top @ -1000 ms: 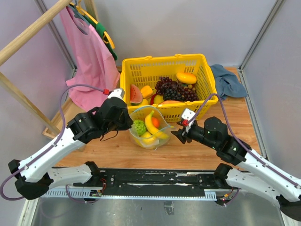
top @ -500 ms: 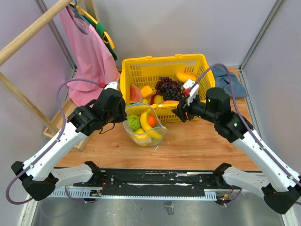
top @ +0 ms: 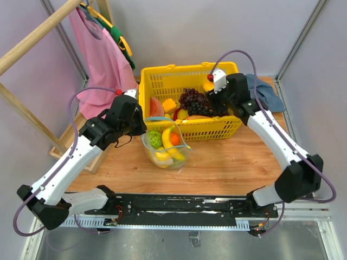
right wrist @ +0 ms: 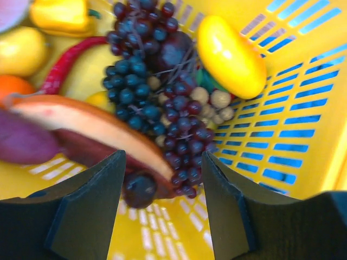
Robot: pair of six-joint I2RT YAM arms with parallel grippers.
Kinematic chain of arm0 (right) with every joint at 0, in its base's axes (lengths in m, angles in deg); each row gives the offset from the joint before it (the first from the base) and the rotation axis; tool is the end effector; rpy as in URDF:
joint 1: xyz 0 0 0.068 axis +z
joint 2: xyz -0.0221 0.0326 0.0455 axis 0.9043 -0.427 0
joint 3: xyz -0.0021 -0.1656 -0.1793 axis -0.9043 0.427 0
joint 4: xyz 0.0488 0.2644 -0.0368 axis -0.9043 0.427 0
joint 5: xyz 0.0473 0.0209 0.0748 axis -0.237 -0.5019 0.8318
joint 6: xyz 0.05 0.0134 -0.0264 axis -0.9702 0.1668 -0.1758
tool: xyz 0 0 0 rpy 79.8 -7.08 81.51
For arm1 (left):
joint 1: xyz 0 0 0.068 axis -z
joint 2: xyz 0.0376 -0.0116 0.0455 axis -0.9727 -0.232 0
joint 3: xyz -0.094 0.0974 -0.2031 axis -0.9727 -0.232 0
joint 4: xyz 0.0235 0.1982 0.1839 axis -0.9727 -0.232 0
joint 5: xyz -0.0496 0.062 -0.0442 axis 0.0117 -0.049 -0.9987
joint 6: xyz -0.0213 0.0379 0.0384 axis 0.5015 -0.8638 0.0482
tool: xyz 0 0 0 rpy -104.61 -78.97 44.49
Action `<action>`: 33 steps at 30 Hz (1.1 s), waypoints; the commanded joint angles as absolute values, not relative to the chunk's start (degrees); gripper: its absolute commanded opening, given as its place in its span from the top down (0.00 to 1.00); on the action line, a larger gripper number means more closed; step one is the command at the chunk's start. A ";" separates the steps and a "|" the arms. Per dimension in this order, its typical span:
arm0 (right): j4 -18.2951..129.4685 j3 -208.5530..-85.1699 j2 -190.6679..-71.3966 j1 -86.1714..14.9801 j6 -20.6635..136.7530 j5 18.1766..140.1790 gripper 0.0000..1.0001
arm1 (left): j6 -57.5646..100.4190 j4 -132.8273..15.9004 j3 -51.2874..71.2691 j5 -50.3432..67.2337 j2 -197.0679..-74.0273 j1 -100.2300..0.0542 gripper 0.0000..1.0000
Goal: Place the food in the zip-top bag and seal the zipper
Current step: Pick up the fake fruit from the bin.
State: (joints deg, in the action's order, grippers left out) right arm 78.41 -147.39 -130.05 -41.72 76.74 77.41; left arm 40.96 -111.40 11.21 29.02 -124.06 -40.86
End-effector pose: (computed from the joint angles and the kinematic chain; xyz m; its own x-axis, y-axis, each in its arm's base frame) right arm 0.3125 0.1373 0.3335 -0.3166 -0.3569 -0.8789 -0.5493 0.8243 -0.1368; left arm 0.2043 -0.1360 0.3494 -0.6869 -0.1277 -0.7154 0.0999 0.9585 -0.2671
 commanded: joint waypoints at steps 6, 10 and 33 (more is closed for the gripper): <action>65.61 -154.98 -145.91 -44.25 91.29 65.51 0.36 | 38.55 -106.19 10.75 25.54 -122.61 -41.96 1.00; 61.54 -158.36 -152.59 -44.89 95.25 64.72 0.33 | 37.53 -106.54 10.14 26.03 -122.88 -42.04 1.00; 61.60 -167.06 -171.34 -46.44 102.57 60.12 0.41 | 36.07 -106.00 8.72 24.00 -122.47 -42.29 1.00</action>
State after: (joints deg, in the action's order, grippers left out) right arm 59.42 -166.45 -170.09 -45.50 102.46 61.76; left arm 36.81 -107.81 9.11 25.00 -123.78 -41.71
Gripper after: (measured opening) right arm 0.684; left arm 0.011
